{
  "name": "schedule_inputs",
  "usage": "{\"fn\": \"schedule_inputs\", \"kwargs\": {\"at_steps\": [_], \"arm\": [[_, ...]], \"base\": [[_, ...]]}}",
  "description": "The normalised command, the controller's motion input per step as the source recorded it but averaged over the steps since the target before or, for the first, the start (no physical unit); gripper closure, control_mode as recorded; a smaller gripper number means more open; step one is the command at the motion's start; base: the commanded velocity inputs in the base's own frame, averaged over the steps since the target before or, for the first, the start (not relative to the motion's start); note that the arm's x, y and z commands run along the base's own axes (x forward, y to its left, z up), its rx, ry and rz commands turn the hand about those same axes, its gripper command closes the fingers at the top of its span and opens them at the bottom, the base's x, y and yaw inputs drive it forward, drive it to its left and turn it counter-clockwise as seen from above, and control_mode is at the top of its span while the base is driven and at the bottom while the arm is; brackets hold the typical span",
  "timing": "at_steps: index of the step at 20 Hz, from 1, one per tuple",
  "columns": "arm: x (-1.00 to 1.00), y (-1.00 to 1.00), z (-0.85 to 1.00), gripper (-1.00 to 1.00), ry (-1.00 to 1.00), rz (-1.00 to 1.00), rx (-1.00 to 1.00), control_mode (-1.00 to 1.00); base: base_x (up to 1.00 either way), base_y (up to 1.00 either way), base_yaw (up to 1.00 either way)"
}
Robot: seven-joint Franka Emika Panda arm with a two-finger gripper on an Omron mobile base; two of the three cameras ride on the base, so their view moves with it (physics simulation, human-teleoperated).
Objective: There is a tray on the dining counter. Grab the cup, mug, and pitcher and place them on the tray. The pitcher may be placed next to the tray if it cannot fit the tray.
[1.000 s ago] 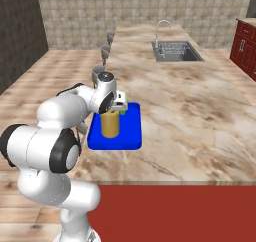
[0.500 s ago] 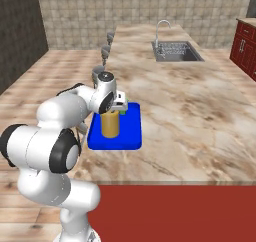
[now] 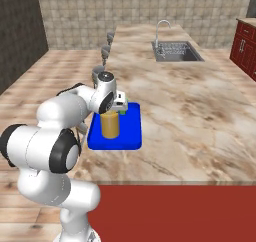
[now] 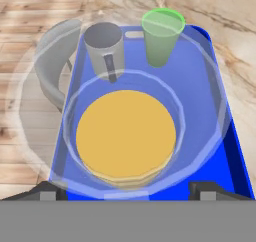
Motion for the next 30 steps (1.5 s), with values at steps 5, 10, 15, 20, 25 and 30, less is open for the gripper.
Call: {"fn": "schedule_inputs", "kwargs": {"at_steps": [5,10,15,20,25,30], "arm": [[0.00,0.00,0.00,-1.00,0.00,0.00,0.00,-1.00],[-0.21,-0.08,0.18,-1.00,0.00,0.00,0.00,-1.00],[-0.51,-0.19,0.61,-1.00,0.00,0.00,0.00,-1.00],[-0.58,-0.05,0.73,-1.00,0.00,0.00,0.00,-1.00],[-0.96,0.00,0.72,-1.00,0.00,0.00,0.00,-1.00],[-1.00,0.00,0.67,-1.00,0.00,0.00,0.00,-1.00]], "base": [[0.00,0.00,0.00],[0.00,0.00,0.00],[0.00,0.00,0.00],[0.00,0.00,0.00],[0.00,0.00,0.00],[0.00,0.00,0.00]]}}
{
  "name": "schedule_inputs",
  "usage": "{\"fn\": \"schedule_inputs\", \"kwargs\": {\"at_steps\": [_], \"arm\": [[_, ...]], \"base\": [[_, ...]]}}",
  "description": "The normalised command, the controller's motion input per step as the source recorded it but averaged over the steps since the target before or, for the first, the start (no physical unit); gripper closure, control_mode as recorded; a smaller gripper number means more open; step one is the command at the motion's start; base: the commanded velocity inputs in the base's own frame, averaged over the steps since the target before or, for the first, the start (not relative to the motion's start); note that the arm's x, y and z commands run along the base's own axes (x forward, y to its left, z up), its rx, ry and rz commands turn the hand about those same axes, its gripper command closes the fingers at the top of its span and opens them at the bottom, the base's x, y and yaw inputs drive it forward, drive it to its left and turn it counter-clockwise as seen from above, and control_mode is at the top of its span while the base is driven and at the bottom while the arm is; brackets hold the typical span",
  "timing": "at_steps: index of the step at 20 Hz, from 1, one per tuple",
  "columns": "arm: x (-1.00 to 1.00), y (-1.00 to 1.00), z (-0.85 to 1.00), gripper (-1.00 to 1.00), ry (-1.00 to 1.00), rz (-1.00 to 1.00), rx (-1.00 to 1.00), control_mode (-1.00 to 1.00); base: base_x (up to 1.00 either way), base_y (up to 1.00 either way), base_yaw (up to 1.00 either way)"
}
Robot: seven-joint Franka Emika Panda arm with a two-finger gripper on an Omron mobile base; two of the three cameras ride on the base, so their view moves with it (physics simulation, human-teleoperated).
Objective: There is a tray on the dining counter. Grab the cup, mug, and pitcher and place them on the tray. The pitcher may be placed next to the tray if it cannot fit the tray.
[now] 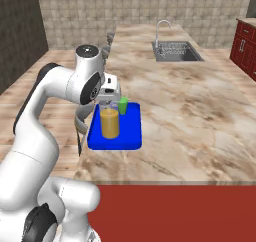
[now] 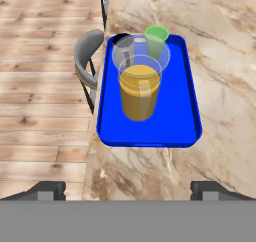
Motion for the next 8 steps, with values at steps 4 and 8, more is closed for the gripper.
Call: {"fn": "schedule_inputs", "kwargs": {"at_steps": [4,8], "arm": [[-1.00,0.00,0.52,-1.00,0.00,0.00,0.00,-1.00],[-1.00,0.00,0.53,-1.00,0.00,-0.01,0.00,-1.00]], "base": [[0.00,0.00,0.00],[0.00,0.00,0.00]]}}
